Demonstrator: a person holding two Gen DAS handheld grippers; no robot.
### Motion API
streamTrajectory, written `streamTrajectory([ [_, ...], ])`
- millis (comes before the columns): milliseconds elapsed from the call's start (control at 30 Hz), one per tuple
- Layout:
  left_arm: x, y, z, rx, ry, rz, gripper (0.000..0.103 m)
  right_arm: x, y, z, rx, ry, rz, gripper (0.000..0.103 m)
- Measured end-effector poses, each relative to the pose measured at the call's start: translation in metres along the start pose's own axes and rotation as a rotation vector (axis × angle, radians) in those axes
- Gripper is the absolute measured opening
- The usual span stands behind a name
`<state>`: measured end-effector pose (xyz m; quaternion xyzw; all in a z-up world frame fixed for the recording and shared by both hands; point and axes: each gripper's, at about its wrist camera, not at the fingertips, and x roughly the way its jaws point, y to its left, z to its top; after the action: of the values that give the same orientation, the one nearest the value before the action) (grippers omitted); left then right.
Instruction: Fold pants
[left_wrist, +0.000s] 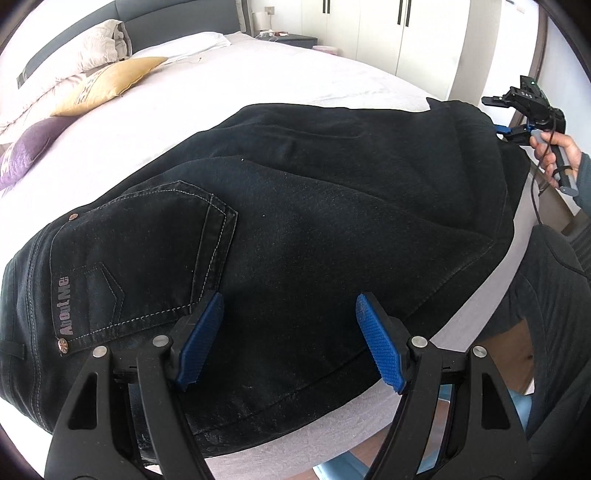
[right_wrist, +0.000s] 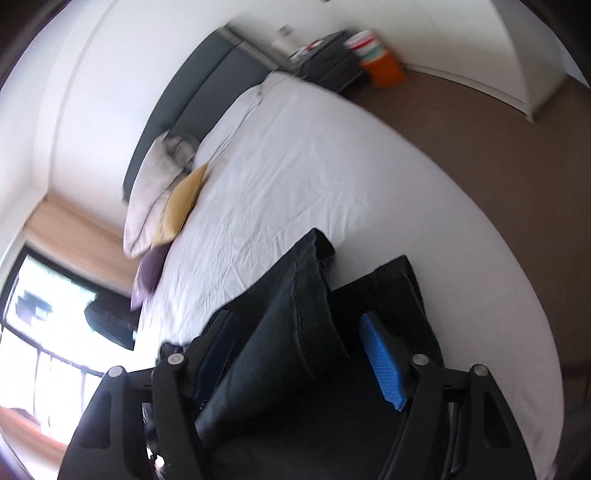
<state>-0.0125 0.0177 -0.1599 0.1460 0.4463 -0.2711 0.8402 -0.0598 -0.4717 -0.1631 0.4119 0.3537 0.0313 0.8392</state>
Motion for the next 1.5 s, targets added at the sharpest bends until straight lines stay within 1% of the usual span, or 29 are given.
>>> streamTrajectory([
  [67,0.000,0.000,-0.001,0.000,0.001,-0.001,0.074,0.004,-0.001,-0.001,-0.044,0.024,0.049,0.073],
  [100,0.001,0.000,-0.001,0.001,0.002,-0.001,0.074,0.008,0.000,-0.002,-0.087,0.042,0.050,0.073],
  [133,0.001,-0.001,0.000,0.002,0.004,0.000,0.074,0.013,0.000,0.000,-0.116,0.063,0.044,0.069],
  [167,0.002,-0.001,0.001,0.003,0.006,0.001,0.074,0.020,0.004,-0.004,-0.170,0.104,0.026,0.059],
  [200,0.002,-0.002,0.001,0.003,0.007,0.003,0.074,0.023,0.008,-0.006,-0.214,0.120,-0.001,0.054],
  [233,0.003,-0.003,0.002,0.003,0.008,0.004,0.075,0.024,0.010,-0.008,-0.247,0.126,-0.024,0.044],
  [267,0.003,-0.003,0.002,0.002,0.009,0.005,0.075,0.023,0.010,-0.008,-0.254,0.130,-0.027,0.034],
  [300,0.004,-0.004,0.002,0.001,0.009,0.006,0.075,0.021,0.008,-0.008,-0.243,0.126,-0.023,0.031],
  [367,0.004,-0.005,0.003,0.000,0.008,0.007,0.075,0.014,0.008,-0.007,-0.256,0.105,-0.042,0.017],
  [400,0.005,-0.005,0.003,0.001,0.008,0.008,0.075,0.012,0.010,-0.007,-0.260,0.105,-0.056,0.016],
  [433,0.005,-0.005,0.002,0.002,0.008,0.007,0.075,0.011,0.013,-0.006,-0.265,0.106,-0.070,0.009],
  [533,0.005,-0.005,0.002,0.001,0.008,0.008,0.076,0.000,0.028,0.000,-0.287,0.096,-0.099,0.006],
  [600,0.005,-0.005,0.003,0.001,0.008,0.008,0.076,-0.003,0.042,0.009,-0.302,0.086,-0.116,0.005],
  [733,0.006,-0.006,0.005,0.002,0.010,0.013,0.078,-0.021,0.078,0.021,-0.287,0.051,-0.111,0.005],
  [833,0.008,-0.009,0.009,0.002,0.013,0.015,0.079,-0.044,0.095,0.026,-0.257,0.026,-0.103,0.005],
  [967,0.010,-0.010,0.012,0.003,0.021,0.016,0.081,-0.067,0.103,0.035,-0.195,0.014,-0.098,0.005],
  [1033,0.011,-0.011,0.014,0.001,0.026,0.018,0.082,-0.067,0.098,0.036,-0.174,0.042,-0.136,0.007],
  [1067,0.012,-0.012,0.016,-0.001,0.028,0.020,0.083,-0.063,0.088,0.035,-0.155,0.084,-0.214,0.009],
  [1100,0.012,-0.012,0.017,-0.002,0.029,0.022,0.083,-0.061,0.075,0.034,-0.127,0.094,-0.286,0.010],
  [1133,0.013,-0.013,0.017,-0.002,0.031,0.024,0.084,-0.061,0.062,0.032,-0.089,0.093,-0.353,0.016],
  [1167,0.013,-0.013,0.018,-0.002,0.032,0.027,0.084,-0.063,0.042,0.028,-0.033,0.094,-0.436,0.016],
  [1200,0.013,-0.014,0.017,-0.002,0.033,0.028,0.084,-0.067,0.029,0.025,0.004,0.083,-0.465,0.016],
  [1233,0.013,-0.015,0.017,-0.001,0.034,0.030,0.084,-0.071,0.019,0.021,0.034,0.068,-0.479,0.020],
  [1267,0.013,-0.015,0.017,0.000,0.035,0.031,0.084,-0.076,0.009,0.015,0.051,0.059,-0.502,0.032],
  [1300,0.014,-0.015,0.018,0.001,0.038,0.033,0.084,-0.080,0.002,0.008,0.053,0.050,-0.534,0.036],
  [1333,0.014,-0.016,0.019,0.002,0.041,0.035,0.084,-0.082,-0.002,0.003,0.049,0.044,-0.546,0.038],
  [1367,0.015,-0.016,0.018,0.003,0.042,0.037,0.084,-0.087,-0.007,-0.004,0.044,0.037,-0.530,0.038],
  [1433,0.016,-0.016,0.019,0.001,0.045,0.040,0.084,-0.091,-0.010,-0.013,0.034,0.029,-0.464,0.039],
  [1500,0.016,-0.019,0.020,-0.001,0.046,0.046,0.084,-0.095,-0.009,-0.023,0.007,0.022,-0.415,0.043],
])
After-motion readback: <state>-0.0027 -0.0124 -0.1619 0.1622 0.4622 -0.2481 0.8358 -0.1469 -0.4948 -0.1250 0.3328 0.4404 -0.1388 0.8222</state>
